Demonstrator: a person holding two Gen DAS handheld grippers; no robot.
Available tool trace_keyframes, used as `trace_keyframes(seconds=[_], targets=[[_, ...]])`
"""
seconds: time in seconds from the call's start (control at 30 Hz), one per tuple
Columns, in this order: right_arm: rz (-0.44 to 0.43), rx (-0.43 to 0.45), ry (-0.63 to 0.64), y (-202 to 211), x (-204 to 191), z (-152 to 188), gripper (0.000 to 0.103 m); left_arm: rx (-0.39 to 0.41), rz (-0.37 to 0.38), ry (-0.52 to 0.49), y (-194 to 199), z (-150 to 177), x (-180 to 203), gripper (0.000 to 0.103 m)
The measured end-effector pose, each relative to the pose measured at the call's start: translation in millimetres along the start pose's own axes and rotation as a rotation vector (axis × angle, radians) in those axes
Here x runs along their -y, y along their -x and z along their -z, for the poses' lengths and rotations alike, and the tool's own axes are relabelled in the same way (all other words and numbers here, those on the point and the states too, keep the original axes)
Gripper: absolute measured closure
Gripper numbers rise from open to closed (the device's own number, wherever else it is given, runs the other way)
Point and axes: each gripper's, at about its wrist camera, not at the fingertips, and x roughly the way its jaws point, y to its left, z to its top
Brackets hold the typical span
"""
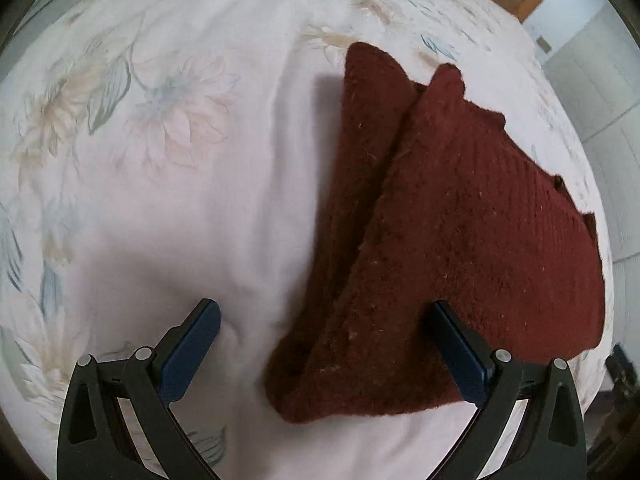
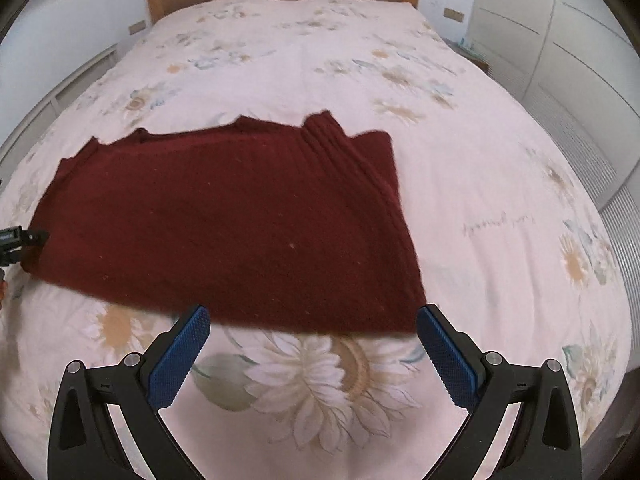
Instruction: Fold small clothes
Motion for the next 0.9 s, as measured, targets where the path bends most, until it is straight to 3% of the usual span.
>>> trace_keyframes(seconds=[0.13,0.37,0.43,0.57,0.6,0.9], targets=[[0.001,-0.013,-0.017,-4.9,4.0,2.7,0.0,-0.002,0.049,-0.007,-0.1,-1.8,8.0,0.001],[0.007,-0.023,-0.022,-7.8,9.0,2.4,0.0,-0.04,0.064,-0.062,-12.5,-4.2,28.6,0.004],[0.004,-0.018,-0.029,-7.1,10.6,1.7,0.0,-0.045,0.066,-0.063,-14.8,-3.6,30.5,0.014],[-0.003,-0.014,-0.039,-6.3,12.9,0.5,0.0,-0.069,0.145,-0.051,-13.9,-4.1,35.5,0.063],[-0.005,-0.013,-0.039,-5.6,12.7,0.4,0.0,-0.077,0.16,-0.043,-13.2,-3.2,38.2,0.07],[-0.035,0.015,-0.038,5.4,21.0,-0.5,0.0,0.001,0.121,-0.097,35.2,-5.2,81.9,0.076]])
